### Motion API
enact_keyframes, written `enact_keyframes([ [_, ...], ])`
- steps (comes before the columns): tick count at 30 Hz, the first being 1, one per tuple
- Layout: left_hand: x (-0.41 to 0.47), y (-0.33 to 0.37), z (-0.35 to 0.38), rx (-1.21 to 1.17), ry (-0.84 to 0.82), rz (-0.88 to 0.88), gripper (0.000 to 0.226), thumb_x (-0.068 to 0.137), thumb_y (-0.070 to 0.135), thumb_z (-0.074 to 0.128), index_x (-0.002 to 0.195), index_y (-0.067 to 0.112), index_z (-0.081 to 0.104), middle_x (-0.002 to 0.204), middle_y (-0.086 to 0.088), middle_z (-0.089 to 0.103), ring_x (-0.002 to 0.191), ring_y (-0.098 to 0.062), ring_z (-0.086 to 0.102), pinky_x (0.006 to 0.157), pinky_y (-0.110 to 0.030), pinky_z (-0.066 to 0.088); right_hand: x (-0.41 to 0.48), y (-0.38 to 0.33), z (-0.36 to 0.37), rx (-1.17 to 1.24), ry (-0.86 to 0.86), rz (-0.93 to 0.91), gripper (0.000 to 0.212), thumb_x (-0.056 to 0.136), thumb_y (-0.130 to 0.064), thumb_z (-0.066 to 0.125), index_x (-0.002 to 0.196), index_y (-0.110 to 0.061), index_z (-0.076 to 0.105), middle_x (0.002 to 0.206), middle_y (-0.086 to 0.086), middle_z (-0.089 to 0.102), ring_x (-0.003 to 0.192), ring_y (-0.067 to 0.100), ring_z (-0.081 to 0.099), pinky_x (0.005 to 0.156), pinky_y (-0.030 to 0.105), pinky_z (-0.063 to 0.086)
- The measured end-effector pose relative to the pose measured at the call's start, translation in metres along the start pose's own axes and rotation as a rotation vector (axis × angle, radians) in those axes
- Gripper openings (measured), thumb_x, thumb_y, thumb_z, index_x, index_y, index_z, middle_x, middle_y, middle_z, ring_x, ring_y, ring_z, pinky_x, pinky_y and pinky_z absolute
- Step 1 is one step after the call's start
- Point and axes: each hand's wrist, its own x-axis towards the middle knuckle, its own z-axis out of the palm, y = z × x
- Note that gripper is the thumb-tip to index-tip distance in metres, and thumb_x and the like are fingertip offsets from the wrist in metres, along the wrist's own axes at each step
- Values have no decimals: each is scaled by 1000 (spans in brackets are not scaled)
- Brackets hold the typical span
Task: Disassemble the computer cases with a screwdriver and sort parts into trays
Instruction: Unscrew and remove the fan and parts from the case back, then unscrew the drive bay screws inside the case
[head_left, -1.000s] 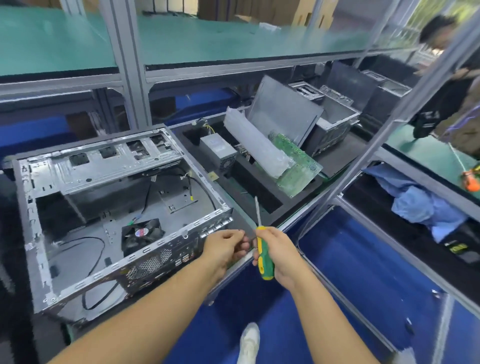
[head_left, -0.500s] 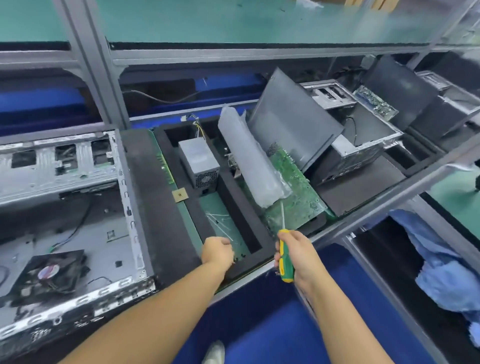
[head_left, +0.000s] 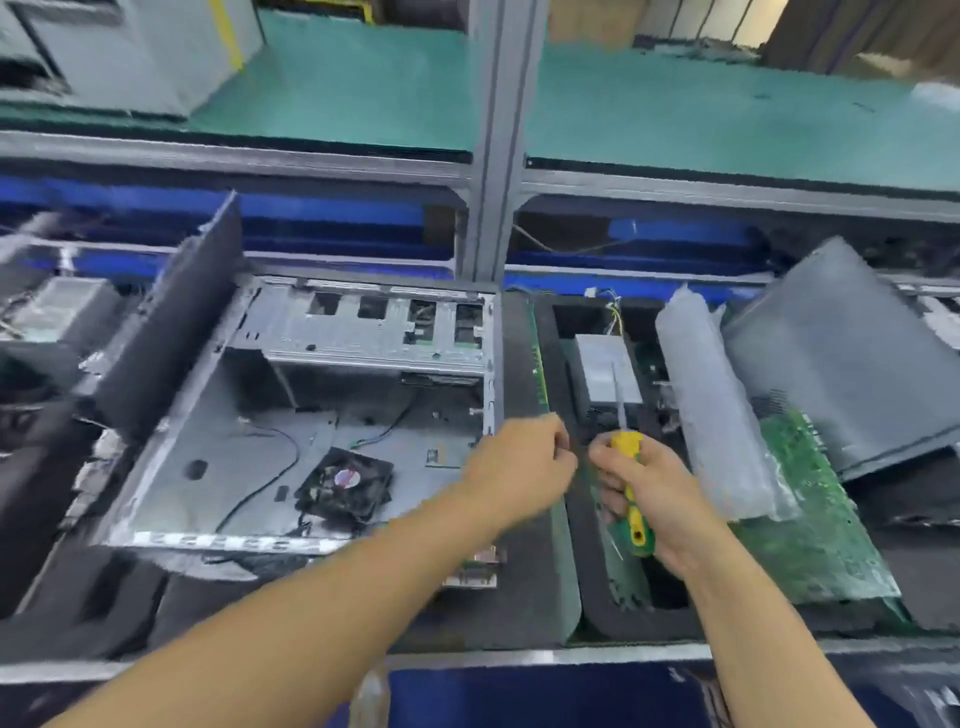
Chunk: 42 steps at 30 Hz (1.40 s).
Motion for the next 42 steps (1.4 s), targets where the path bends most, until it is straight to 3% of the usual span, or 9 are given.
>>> enact_keyframes([
  [3,6,-72,-50,420,-40,-243,50,89,46,59,126,15,50,129,-10,49,122,-34,48,95,-43,44,5,-14,37,-86,-124,29,12,99,-14,57,87,-13,56,61,0,43,46,18,39,48,32,46],
  [6,5,-142,-78,423,-234,-635,98,80,68,61,150,11,24,149,-17,30,136,-38,35,106,-46,39,12,-22,69,-130,-183,42,9,99,-16,58,91,-11,57,62,0,48,47,19,42,49,32,48],
  [12,1,-189,-43,507,-457,-641,134,69,70,71,154,-1,-4,154,-22,23,139,-38,33,113,-46,36,22,-25,95,-82,-85,42,5,97,-11,57,94,-8,57,62,2,48,47,18,43,48,31,47],
  [21,33,-131,-115,626,-579,-115,129,65,53,74,158,15,-9,157,0,20,136,-25,38,101,-33,45,18,-14,73,-11,100,63,4,93,-18,58,90,-16,59,66,-2,51,50,17,42,53,31,47],
  [26,30,-78,-154,391,-509,367,102,54,61,67,141,46,16,114,29,34,97,9,47,72,-12,44,15,-24,67,25,97,-23,29,94,-35,63,105,-8,63,76,-2,60,46,16,45,49,30,47],
  [30,51,-32,-116,179,-341,633,120,66,48,77,157,31,1,134,22,26,125,4,35,98,-13,37,14,-36,55,110,174,-31,55,91,-54,63,104,-1,61,77,1,65,44,17,46,46,28,46],
  [32,64,-14,-88,154,-297,702,122,68,45,77,159,24,-2,146,16,22,135,-7,30,108,-27,38,11,-39,41,151,222,-66,61,87,-55,67,102,3,59,71,4,65,42,17,46,42,28,45],
  [36,86,10,-37,104,-224,784,122,64,41,75,159,21,1,150,9,22,137,-18,31,104,-42,44,4,-41,-5,162,359,-93,30,89,-36,75,90,-10,60,68,8,62,42,18,46,43,29,45],
  [42,113,42,27,-42,-313,626,130,65,63,80,158,30,-5,150,22,7,140,-8,20,110,-29,33,11,-34,-84,-23,592,-117,32,83,-31,81,89,-7,59,64,6,53,42,20,42,40,28,41],
])
